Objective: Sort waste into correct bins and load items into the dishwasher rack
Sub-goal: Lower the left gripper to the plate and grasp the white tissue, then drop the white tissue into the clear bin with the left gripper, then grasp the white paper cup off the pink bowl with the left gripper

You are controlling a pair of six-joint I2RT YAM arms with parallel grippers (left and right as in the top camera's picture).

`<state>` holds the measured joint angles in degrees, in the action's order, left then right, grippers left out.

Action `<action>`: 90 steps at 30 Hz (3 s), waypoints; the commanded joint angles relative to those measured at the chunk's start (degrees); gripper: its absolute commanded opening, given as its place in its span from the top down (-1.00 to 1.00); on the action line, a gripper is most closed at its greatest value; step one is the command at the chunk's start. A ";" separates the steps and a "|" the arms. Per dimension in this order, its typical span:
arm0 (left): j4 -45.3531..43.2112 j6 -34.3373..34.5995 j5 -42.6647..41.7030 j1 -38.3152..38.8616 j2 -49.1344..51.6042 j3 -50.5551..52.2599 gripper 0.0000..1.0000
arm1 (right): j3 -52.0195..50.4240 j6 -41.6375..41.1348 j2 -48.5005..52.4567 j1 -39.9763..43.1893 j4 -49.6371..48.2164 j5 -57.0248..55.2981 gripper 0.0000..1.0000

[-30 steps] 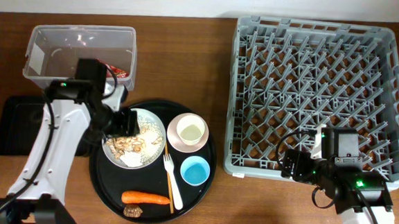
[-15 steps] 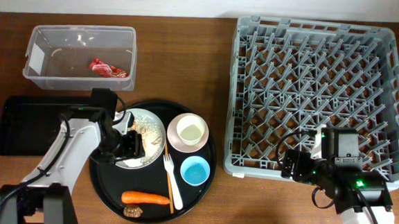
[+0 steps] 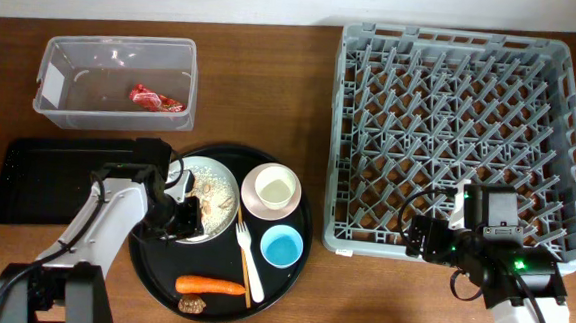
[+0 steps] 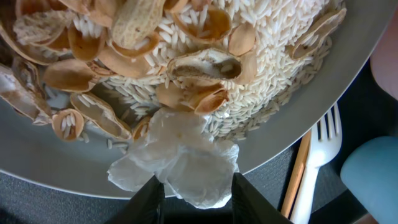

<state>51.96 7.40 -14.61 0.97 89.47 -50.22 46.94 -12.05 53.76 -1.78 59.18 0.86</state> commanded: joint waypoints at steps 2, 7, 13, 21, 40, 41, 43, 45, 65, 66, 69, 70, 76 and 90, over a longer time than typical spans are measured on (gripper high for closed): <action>-0.33 -0.09 -0.61 0.15 -0.35 0.48 0.67 | 0.76 -0.50 0.02 0.35 -0.02 -0.72 -0.97; -0.55 -0.09 -0.61 0.15 -0.35 0.46 0.99 | 0.76 -0.48 0.02 0.35 -0.02 -0.72 -0.97; 3.56 -0.15 -0.61 0.07 -1.20 -3.34 0.99 | 0.76 -0.48 0.02 0.35 -0.09 -0.74 -0.97; -3.72 -0.15 14.16 -0.07 -2.29 -23.96 0.98 | 0.76 -0.48 0.02 0.35 -0.59 -0.96 -0.97; -40.87 -4.31 21.14 -3.04 11.65 -25.31 -0.31 | 0.76 -0.48 0.02 0.35 -0.63 -0.94 -0.97; -40.44 -4.48 21.09 -3.02 11.43 -25.55 -0.31 | 0.76 -0.48 0.02 0.35 -0.61 -0.94 -0.97; -38.27 -4.44 20.81 -3.02 10.38 -26.40 -0.32 | 0.74 -0.48 0.02 0.35 -0.61 -0.94 -0.97; -36.83 -4.44 18.84 -3.02 9.22 -26.64 -0.33 | 0.76 -0.48 0.02 0.35 -0.59 -0.94 -0.97; 0.68 -3.98 -8.11 12.46 3.39 -25.53 -0.94 | 0.74 -0.50 0.04 0.35 -0.66 1.05 -0.97; 0.85 -3.98 -8.09 12.96 3.48 -25.35 -0.86 | 0.74 -0.48 0.04 0.35 -0.66 1.05 -0.97; 0.57 -3.98 -7.82 14.69 3.54 -23.91 -0.79 | 0.74 -0.48 0.04 0.35 -0.66 1.05 -0.97; 0.37 -3.50 -6.47 15.41 3.54 -23.21 -0.78 | 0.74 -0.50 0.02 0.35 -0.63 1.05 -0.97; -4.59 -1.60 -1.36 19.89 3.56 -18.80 -0.58 | 0.74 -0.50 0.04 0.35 -0.63 1.03 -0.97; -11.56 0.94 2.43 21.81 6.80 -15.17 -0.11 | 0.74 -0.48 0.02 0.35 -0.37 1.05 -0.97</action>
<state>41.63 7.94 -11.70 22.55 95.55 -65.71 46.94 -12.05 53.84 -1.78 58.74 1.52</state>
